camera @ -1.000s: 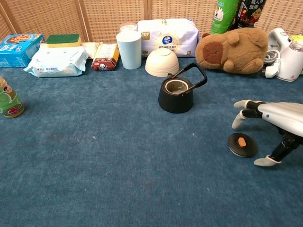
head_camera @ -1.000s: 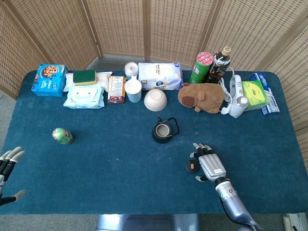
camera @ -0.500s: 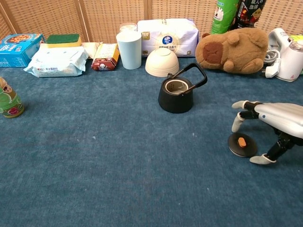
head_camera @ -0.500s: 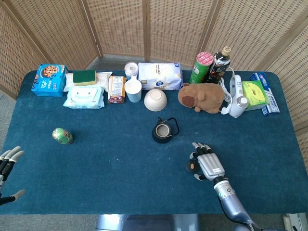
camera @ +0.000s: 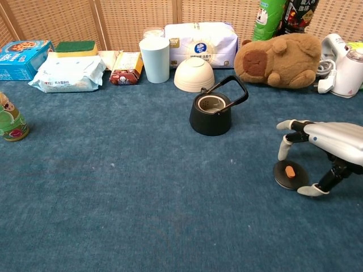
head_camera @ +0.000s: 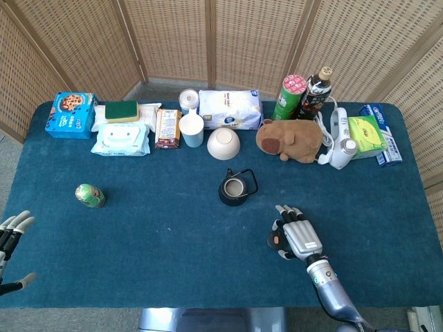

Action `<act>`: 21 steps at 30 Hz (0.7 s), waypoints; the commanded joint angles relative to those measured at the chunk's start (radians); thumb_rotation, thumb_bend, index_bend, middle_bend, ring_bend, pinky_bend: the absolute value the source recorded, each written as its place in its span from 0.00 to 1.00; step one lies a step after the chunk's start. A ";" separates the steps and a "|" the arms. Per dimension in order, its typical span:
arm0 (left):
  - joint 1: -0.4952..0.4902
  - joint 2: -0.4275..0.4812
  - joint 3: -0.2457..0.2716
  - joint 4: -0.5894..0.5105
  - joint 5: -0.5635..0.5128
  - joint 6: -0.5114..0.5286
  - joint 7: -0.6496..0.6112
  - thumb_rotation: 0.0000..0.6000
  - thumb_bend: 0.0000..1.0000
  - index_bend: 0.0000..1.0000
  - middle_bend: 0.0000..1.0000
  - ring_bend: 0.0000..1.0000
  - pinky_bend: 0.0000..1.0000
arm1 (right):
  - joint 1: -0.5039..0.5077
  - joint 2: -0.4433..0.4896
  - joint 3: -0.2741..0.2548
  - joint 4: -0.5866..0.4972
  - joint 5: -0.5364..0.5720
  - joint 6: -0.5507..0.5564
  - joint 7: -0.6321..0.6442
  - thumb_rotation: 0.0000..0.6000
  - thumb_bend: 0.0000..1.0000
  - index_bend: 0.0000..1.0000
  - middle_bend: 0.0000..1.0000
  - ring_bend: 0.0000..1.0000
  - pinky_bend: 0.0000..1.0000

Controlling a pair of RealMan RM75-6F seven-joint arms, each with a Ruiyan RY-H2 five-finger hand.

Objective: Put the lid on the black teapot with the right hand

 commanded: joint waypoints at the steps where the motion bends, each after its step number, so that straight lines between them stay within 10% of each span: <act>1: 0.000 0.001 0.000 0.000 -0.001 0.000 -0.002 1.00 0.08 0.00 0.00 0.00 0.10 | -0.001 0.001 -0.002 -0.003 -0.004 0.003 0.004 1.00 0.27 0.38 0.06 0.02 0.00; 21: -0.015 0.005 0.000 -0.004 -0.008 -0.029 -0.005 1.00 0.08 0.00 0.00 0.00 0.10 | 0.051 0.102 0.077 -0.292 -0.026 0.050 -0.065 1.00 0.27 0.40 0.07 0.02 0.00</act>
